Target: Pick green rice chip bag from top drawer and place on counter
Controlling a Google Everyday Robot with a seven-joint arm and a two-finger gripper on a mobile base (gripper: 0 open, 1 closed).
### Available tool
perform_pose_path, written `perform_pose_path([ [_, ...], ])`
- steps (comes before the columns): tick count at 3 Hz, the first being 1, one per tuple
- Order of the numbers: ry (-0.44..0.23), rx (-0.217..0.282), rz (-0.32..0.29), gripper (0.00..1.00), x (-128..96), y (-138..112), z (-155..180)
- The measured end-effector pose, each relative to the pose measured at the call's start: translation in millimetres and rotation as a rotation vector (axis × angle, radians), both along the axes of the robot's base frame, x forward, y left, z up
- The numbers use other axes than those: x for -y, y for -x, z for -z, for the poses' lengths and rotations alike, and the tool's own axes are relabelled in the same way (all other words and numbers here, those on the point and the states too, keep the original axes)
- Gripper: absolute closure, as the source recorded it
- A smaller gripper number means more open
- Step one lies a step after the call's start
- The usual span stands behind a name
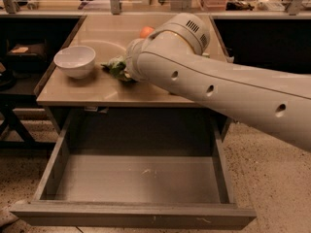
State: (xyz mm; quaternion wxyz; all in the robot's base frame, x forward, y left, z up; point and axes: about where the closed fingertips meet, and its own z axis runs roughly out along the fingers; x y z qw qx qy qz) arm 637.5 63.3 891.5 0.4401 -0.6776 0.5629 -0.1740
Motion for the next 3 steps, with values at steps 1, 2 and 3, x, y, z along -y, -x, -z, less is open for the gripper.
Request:
perform_pose_path([
  [1, 0.000, 0.000, 0.000, 0.12, 0.0, 0.0, 0.0],
  [2, 0.000, 0.000, 0.000, 0.00, 0.0, 0.1, -0.1],
  [3, 0.000, 0.000, 0.000, 0.00, 0.0, 0.1, -0.2],
])
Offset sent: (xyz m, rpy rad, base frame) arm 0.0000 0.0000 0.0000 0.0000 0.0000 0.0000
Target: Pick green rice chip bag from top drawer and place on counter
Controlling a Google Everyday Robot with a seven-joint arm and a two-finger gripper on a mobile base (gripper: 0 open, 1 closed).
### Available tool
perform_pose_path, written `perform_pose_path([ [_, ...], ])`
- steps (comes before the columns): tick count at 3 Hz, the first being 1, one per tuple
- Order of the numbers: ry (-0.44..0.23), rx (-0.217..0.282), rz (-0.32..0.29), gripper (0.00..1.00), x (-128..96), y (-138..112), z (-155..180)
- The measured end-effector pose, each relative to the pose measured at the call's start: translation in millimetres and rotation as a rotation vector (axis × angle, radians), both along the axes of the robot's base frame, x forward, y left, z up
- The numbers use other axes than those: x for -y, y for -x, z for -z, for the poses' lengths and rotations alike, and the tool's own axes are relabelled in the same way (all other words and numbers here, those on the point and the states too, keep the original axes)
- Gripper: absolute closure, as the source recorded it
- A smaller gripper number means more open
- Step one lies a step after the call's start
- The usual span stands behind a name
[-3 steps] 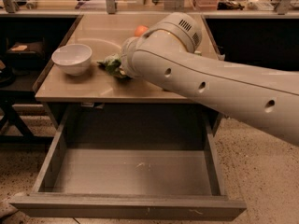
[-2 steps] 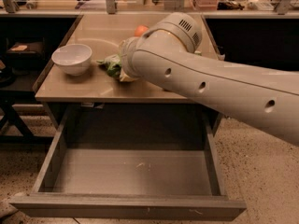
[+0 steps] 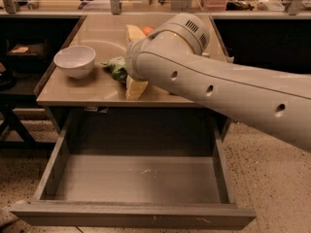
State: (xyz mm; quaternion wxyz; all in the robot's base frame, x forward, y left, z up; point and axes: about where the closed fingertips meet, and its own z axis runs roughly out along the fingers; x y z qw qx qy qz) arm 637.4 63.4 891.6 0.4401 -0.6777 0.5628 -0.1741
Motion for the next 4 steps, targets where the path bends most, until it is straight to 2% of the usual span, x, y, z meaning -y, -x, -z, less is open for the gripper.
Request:
perform_pose_path([
  [1, 0.006, 0.050, 0.068, 0.00, 23.6, 5.6, -28.0],
  [2, 0.054, 0.170, 0.222, 0.00, 79.9, 19.5, -99.3],
  [3, 0.145, 0.290, 0.357, 0.00, 133.0, 28.7, -171.2],
  [4, 0.145, 0.290, 0.357, 0.00, 133.0, 28.7, -171.2],
])
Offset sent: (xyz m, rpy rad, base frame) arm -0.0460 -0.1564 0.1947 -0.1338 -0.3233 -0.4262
